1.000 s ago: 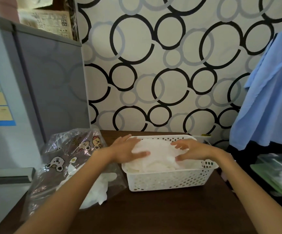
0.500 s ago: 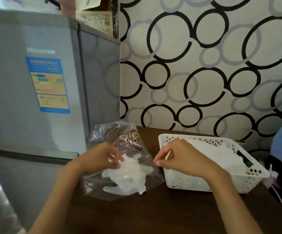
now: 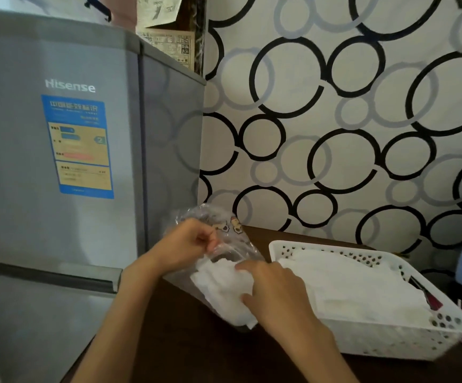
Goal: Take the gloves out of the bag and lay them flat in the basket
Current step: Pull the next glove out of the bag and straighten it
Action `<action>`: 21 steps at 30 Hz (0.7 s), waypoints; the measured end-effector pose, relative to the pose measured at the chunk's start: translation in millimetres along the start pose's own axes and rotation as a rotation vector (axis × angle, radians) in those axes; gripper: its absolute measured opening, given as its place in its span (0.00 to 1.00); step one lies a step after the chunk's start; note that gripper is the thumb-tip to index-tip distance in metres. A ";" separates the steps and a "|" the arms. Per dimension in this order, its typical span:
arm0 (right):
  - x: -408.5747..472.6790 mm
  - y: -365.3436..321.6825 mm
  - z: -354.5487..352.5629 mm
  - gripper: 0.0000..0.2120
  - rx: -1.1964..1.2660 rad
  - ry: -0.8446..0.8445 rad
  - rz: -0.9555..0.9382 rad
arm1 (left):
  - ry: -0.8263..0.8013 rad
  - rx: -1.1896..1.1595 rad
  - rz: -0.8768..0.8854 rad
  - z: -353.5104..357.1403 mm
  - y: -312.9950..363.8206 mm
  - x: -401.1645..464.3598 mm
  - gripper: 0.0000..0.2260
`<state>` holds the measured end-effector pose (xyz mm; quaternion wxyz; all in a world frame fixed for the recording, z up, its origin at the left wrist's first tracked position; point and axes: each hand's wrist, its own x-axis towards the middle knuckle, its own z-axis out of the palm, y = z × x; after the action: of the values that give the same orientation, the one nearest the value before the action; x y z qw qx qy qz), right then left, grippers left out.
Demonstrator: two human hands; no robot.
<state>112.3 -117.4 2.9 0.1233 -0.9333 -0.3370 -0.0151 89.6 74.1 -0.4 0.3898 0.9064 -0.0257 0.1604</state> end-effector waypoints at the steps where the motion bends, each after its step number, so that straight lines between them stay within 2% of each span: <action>1: 0.8 1.3 0.6 0.19 0.003 0.023 -0.018 | -0.022 -0.017 -0.007 -1.2 -0.8 -1.7 0.23; 4: 5.6 4.7 0.3 0.12 0.012 0.113 -0.073 | -0.065 -0.021 -0.044 -1.5 -5.3 -8.0 0.21; 6: 8.4 7.9 -1.9 0.11 0.024 0.130 -0.096 | -0.039 -0.022 -0.061 -1.8 -4.6 -9.0 0.18; 10: 6.4 7.1 1.2 0.25 -0.004 -0.012 -0.110 | 0.002 -0.024 -0.067 -2.6 2.9 -5.5 0.19; 11: 5.9 5.1 3.3 0.23 -0.017 -0.013 -0.106 | 0.004 -0.033 -0.069 -2.3 3.4 -5.0 0.19; 14: 9.1 2.9 7.2 0.10 0.027 0.070 -0.082 | -0.023 -0.059 -0.095 -1.6 -0.2 -4.4 0.19; 16: 12.0 6.0 5.1 0.09 0.118 0.094 -0.067 | -0.049 -0.052 -0.105 -2.1 -2.5 -3.8 0.21; 19: 13.4 15.1 0.2 0.16 0.159 -0.054 -0.108 | -0.065 -0.007 -0.112 -1.4 0.3 -3.7 0.22; 21: 12.6 19.3 -2.2 0.17 0.197 -0.168 -0.119 | -0.078 -0.001 -0.117 0.0 4.5 -4.2 0.20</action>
<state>134.4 -124.5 2.2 0.1846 -0.8931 -0.4006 0.0887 84.8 70.6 1.5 0.3978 0.9117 0.0123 0.1018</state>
